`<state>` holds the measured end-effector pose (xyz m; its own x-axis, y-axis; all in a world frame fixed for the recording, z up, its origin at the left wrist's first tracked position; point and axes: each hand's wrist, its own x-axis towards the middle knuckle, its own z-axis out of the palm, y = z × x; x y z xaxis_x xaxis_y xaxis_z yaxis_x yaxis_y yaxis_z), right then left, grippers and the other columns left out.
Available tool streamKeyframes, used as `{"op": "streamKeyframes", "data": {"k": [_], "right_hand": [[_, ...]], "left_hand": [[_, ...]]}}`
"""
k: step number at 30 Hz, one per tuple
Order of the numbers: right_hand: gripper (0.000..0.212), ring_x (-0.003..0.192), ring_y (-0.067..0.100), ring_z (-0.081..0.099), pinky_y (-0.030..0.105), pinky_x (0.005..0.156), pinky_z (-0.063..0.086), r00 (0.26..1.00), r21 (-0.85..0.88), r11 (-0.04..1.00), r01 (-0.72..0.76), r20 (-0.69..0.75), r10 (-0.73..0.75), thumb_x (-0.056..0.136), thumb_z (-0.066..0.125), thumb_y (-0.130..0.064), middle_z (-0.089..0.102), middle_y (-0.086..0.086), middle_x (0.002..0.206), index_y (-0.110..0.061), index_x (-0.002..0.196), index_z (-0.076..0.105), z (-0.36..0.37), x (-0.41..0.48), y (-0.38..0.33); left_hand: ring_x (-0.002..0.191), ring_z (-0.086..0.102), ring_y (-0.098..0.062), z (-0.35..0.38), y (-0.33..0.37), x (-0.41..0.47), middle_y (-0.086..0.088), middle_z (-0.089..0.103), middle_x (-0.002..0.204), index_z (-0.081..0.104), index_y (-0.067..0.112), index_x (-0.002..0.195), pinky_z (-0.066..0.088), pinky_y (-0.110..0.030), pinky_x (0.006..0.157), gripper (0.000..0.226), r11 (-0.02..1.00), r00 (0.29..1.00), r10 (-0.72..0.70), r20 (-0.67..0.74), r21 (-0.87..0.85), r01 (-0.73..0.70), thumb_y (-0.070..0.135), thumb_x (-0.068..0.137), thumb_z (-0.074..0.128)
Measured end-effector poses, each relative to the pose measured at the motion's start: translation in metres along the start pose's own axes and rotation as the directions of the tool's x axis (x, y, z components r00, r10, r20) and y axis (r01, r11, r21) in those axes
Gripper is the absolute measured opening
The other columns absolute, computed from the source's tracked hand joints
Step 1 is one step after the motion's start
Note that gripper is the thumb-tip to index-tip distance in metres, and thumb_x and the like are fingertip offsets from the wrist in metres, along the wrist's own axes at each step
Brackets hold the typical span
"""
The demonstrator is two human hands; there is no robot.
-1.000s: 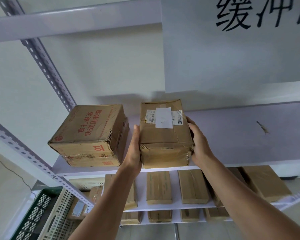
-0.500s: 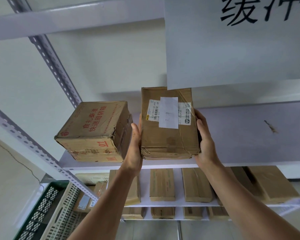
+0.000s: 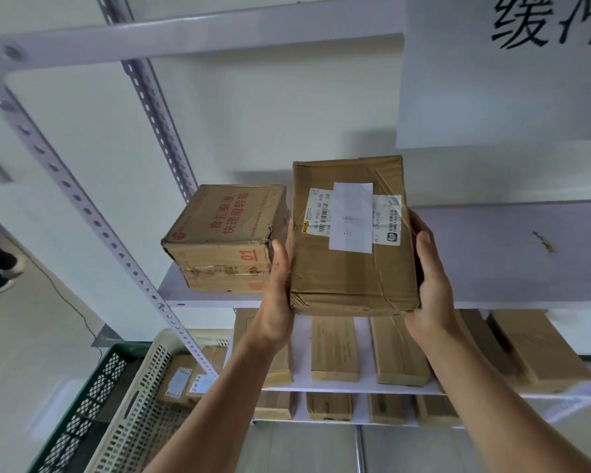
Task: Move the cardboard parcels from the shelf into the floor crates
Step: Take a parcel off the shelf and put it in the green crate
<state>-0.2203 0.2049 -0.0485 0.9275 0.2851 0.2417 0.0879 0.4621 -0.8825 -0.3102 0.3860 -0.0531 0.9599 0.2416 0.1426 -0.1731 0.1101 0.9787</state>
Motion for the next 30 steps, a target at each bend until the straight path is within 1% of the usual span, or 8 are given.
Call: {"op": "streamKeyframes", "data": {"k": [6,10,13,16,20,21,25,30], "right_hand": [[0.041,0.131,0.024,0.064,0.032,0.093,0.06,0.999,-0.049,0.999,-0.004,0.033,0.005,0.112,0.035,-0.046,0.069,0.003,0.139,-0.037,0.14,0.063,0.046,-0.069,-0.006],[0.052,0.136,0.028,0.061,0.04,0.098,0.059,0.998,-0.059,0.998,-0.03,0.047,0.033,0.108,0.042,-0.053,0.064,0.009,0.146,-0.027,0.152,0.053,0.089,-0.118,-0.001],[0.049,0.135,0.027,0.062,0.042,0.099,0.059,0.997,-0.063,0.997,-0.037,0.061,0.041,0.107,0.043,-0.053,0.066,0.006,0.144,-0.031,0.149,0.056,0.129,-0.153,0.006],[0.051,0.133,0.027,0.064,0.049,0.103,0.057,0.993,-0.055,0.996,-0.076,0.086,0.081,0.103,0.048,-0.057,0.068,0.005,0.143,-0.033,0.147,0.059,0.161,-0.184,0.015],[0.043,0.13,0.025,0.066,0.037,0.094,0.061,0.99,-0.029,0.995,-0.092,0.106,0.094,0.104,0.046,-0.047,0.07,0.003,0.139,-0.034,0.141,0.063,0.207,-0.217,0.026],[0.041,0.132,0.024,0.064,0.039,0.097,0.059,0.989,-0.024,0.996,-0.086,0.118,0.088,0.104,0.045,-0.045,0.069,0.003,0.14,-0.035,0.139,0.064,0.218,-0.224,0.029],[0.042,0.142,0.023,0.056,0.052,0.119,0.041,0.975,-0.023,0.995,-0.097,0.2,0.1,0.106,0.043,-0.041,0.063,0.001,0.15,-0.036,0.143,0.06,0.258,-0.244,0.043],[0.044,0.142,0.023,0.056,0.061,0.122,0.037,0.947,-0.027,0.986,-0.166,0.273,0.167,0.109,0.042,-0.038,0.063,0.003,0.15,-0.029,0.149,0.055,0.3,-0.255,0.077]], "left_hand": [[0.156,0.045,-0.03,-0.041,0.017,-0.069,-0.012,0.051,0.165,0.039,0.018,0.166,0.031,-0.056,0.13,0.083,0.999,0.999,-0.033,0.005,-0.013,0.033,0.071,0.108,0.015],[0.154,0.047,-0.029,-0.08,0.03,-0.126,-0.01,0.055,0.162,0.044,0.021,0.164,0.036,-0.051,0.128,0.081,0.998,0.998,-0.047,-0.035,-0.036,0.045,0.073,0.107,0.019],[0.152,0.05,-0.029,-0.114,0.036,-0.171,-0.012,0.058,0.159,0.047,0.019,0.163,0.04,-0.048,0.127,0.085,0.998,0.997,-0.041,-0.062,-0.056,0.038,0.077,0.105,0.025],[0.149,0.053,-0.029,-0.143,0.042,-0.209,-0.014,0.059,0.157,0.043,0.013,0.163,0.044,-0.041,0.123,0.088,0.996,0.995,-0.028,-0.094,-0.087,0.02,0.074,0.105,0.022],[0.15,0.053,-0.028,-0.179,0.047,-0.254,-0.015,0.056,0.16,0.037,0.009,0.166,0.047,-0.037,0.121,0.083,0.994,0.987,-0.01,-0.158,-0.112,-0.008,0.061,0.109,0.007],[0.148,0.054,-0.029,-0.188,0.049,-0.264,-0.017,0.056,0.159,0.037,0.008,0.165,0.048,-0.038,0.121,0.083,0.994,0.986,-0.006,-0.169,-0.11,-0.013,0.061,0.109,0.006],[0.112,0.078,-0.026,-0.221,0.055,-0.301,-0.032,0.07,0.127,0.049,0.006,0.158,0.066,-0.037,0.093,0.087,0.99,0.978,-0.039,-0.204,-0.142,0.01,0.066,0.109,0.011],[0.143,0.06,-0.032,-0.266,0.056,-0.331,-0.012,0.065,0.152,0.047,0.017,0.16,0.048,-0.052,0.12,0.08,0.994,0.928,-0.07,-0.366,-0.1,0.036,0.068,0.105,0.019]]}}
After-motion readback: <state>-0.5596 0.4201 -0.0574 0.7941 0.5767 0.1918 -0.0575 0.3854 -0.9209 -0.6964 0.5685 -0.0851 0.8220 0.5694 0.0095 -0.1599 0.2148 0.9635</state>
